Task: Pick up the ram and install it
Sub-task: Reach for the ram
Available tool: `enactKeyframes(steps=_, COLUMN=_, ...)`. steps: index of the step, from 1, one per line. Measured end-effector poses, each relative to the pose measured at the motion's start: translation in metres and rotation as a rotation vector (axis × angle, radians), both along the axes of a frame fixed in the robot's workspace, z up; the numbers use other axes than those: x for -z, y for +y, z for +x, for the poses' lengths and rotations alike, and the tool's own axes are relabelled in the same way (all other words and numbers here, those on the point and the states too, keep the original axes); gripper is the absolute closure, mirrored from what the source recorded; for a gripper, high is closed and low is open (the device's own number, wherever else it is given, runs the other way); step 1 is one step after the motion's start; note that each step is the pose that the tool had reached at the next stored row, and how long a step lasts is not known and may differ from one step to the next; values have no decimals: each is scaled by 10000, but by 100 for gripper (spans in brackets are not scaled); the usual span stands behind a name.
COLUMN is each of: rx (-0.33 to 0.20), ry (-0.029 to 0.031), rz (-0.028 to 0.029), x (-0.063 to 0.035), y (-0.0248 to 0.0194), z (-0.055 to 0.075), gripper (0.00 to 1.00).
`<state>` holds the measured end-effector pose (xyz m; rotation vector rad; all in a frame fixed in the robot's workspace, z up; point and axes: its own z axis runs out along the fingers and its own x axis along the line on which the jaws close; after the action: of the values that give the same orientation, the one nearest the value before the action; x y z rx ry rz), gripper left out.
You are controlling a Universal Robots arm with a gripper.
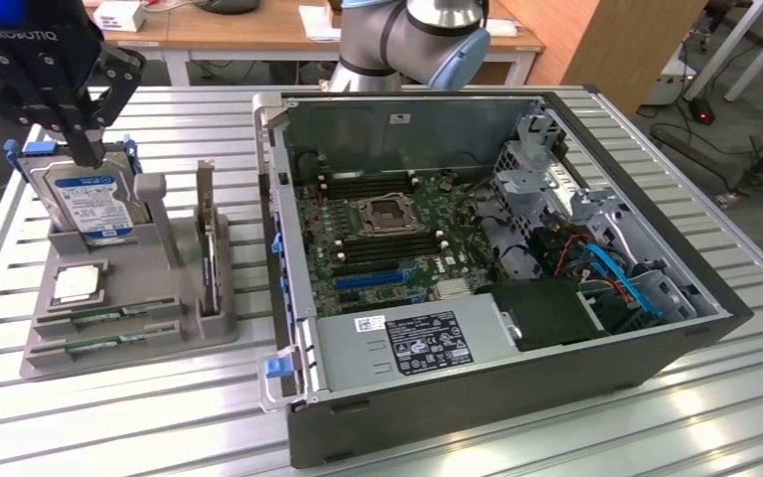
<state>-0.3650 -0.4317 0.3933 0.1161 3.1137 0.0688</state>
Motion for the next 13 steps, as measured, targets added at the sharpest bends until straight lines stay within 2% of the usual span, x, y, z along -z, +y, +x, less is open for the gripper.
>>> enactKeyframes(steps=7, rx=-145, ry=0, rz=0, x=0, y=-70, z=0, gripper=91)
enactKeyframes(steps=13, rx=-275, ry=0, rz=0, x=0, y=-90, z=0, gripper=91)
